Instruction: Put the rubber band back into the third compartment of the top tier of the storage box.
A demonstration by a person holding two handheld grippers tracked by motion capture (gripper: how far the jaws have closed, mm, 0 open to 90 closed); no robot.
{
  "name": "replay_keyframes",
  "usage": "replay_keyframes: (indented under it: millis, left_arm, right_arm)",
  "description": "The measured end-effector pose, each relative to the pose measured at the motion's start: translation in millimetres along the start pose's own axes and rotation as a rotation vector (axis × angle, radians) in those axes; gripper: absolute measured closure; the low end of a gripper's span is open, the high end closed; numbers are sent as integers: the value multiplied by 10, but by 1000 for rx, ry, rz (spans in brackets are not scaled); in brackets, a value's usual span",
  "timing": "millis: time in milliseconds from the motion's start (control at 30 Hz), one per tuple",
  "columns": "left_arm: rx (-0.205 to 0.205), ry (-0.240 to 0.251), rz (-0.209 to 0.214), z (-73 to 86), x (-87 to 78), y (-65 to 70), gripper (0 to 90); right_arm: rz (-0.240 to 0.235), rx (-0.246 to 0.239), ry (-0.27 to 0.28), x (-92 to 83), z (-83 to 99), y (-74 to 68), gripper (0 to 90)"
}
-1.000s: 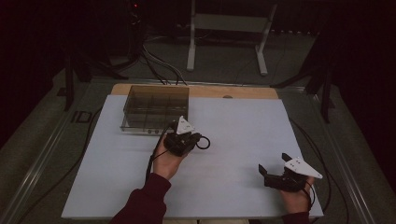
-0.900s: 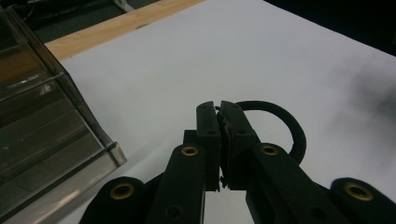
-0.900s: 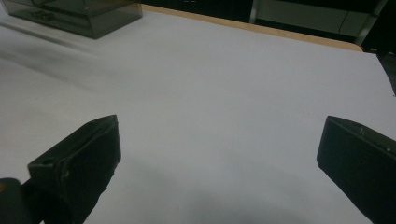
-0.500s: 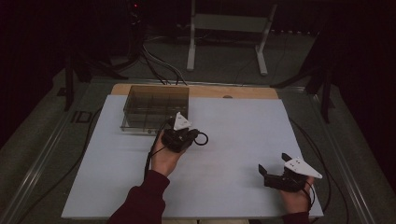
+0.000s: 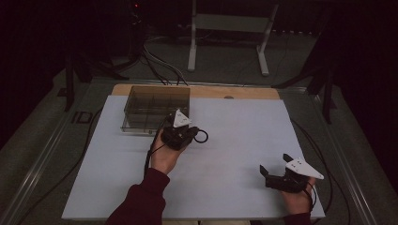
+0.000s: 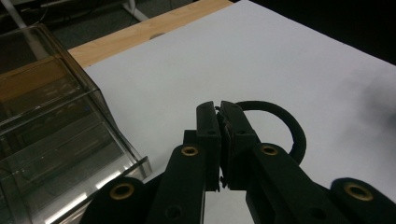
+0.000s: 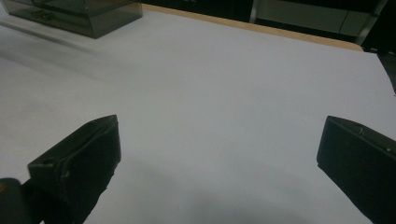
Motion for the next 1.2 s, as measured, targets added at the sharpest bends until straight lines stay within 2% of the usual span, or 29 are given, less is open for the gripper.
replay_keyframes:
  millis: [900,1200]
  left_arm:
    - [-20,19,-41,-63,-100,-235,884]
    - [-21,12,-78,-64,-129,-364,883]
  right_arm:
    - [0,0,1,-1,-2,-1,1]
    - [-1,0,1,2,-2,-2,1]
Point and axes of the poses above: each handheld gripper's, and its own axes: x roughly forward along the jaws, z roughly out of its underside, y roughly to its right, the point moved 10 cm from there along x, roughly forward along the jaws, and after that the axes turned 13 degrees about x, right-handed, at the moved point
